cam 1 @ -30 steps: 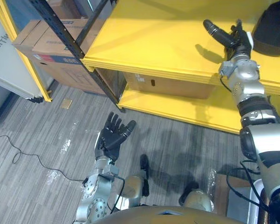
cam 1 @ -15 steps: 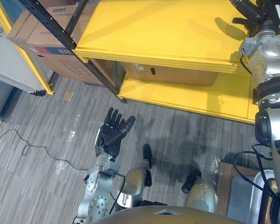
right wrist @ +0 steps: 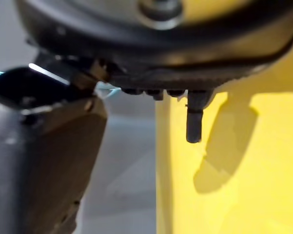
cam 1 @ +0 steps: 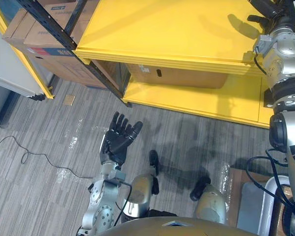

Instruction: Walk over and take three plastic housings, then place them on the shelf

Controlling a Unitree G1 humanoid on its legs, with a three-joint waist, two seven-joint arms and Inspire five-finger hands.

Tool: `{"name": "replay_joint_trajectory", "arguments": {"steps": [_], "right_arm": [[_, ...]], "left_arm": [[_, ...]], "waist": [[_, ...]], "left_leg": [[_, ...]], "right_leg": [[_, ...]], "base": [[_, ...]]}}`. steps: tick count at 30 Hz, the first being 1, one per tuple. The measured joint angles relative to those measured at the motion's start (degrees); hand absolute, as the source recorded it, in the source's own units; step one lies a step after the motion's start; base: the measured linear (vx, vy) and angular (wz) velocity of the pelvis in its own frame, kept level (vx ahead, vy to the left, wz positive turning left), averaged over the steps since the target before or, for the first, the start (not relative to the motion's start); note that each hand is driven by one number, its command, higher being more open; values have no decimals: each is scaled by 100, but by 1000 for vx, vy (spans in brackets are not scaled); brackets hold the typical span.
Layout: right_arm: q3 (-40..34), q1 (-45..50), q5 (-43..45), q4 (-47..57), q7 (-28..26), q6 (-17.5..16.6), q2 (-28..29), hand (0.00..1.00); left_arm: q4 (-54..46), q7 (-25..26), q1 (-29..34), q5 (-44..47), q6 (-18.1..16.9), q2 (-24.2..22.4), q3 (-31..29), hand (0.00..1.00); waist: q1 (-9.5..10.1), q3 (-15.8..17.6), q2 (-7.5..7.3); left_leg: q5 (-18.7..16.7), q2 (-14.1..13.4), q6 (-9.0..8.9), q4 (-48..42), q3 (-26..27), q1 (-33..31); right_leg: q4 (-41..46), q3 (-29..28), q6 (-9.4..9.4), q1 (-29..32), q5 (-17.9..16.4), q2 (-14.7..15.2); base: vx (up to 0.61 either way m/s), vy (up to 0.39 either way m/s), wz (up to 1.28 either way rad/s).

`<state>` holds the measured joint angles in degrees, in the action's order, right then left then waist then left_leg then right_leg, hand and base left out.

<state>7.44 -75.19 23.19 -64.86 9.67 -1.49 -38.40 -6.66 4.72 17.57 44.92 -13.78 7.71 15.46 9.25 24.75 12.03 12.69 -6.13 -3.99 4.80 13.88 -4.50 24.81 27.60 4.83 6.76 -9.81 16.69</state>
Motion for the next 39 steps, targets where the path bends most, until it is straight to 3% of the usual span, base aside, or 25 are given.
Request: {"name": "replay_joint_trajectory", "arguments": {"steps": [9,17,24,27,31,35,39], "right_arm": [[-30,50,-31,0,185,195,1,100],[-247,339,-41,2,97,133,0,100],[-237,642,-46,4,-104,23,4,100],[-231,818,-44,5,-328,-68,27,100],[-175,1103,-41,62,-692,-326,28,100],[-102,1821,10,903,-1095,-461,28,100],[-537,3335,205,3224,-1307,-648,251,100]], "left_arm": [[0,7,-41,-2,4,48,61,100],[0,5,-178,-6,20,179,66,100],[109,-2,-153,-8,38,198,66,100],[189,-28,-135,-15,38,255,60,100],[236,-27,-131,-75,55,274,59,100],[236,14,-112,-444,76,325,-3,100],[68,10,129,-772,131,218,-541,100]], "waist": [[-18,1,-2],[-17,-10,-28],[-7,-74,-160],[3,-146,-284],[-3,-258,-389],[-32,-436,-415],[-176,-733,-476]], "left_leg": [[-10,-60,-13,2,57,146],[-15,-64,-21,3,53,213],[-45,-67,-59,7,57,303],[-54,-87,-68,8,57,302],[-62,-99,-77,11,48,307],[-100,-140,-98,27,-3,330],[-113,-135,-95,11,35,380]], "right_leg": [[-115,-39,-20,-156,42,-84],[-251,35,-5,-312,117,-100],[-458,56,31,-490,208,-154],[-551,68,28,-524,243,-195],[-676,122,41,-610,297,-232],[-918,222,58,-788,372,-333],[-1203,341,95,-1023,469,-402]], "base": [[10,-14,-3],[0,0,0],[0,0,0],[0,0,0],[20,-2,4],[27,-14,7],[64,-22,9]]}}
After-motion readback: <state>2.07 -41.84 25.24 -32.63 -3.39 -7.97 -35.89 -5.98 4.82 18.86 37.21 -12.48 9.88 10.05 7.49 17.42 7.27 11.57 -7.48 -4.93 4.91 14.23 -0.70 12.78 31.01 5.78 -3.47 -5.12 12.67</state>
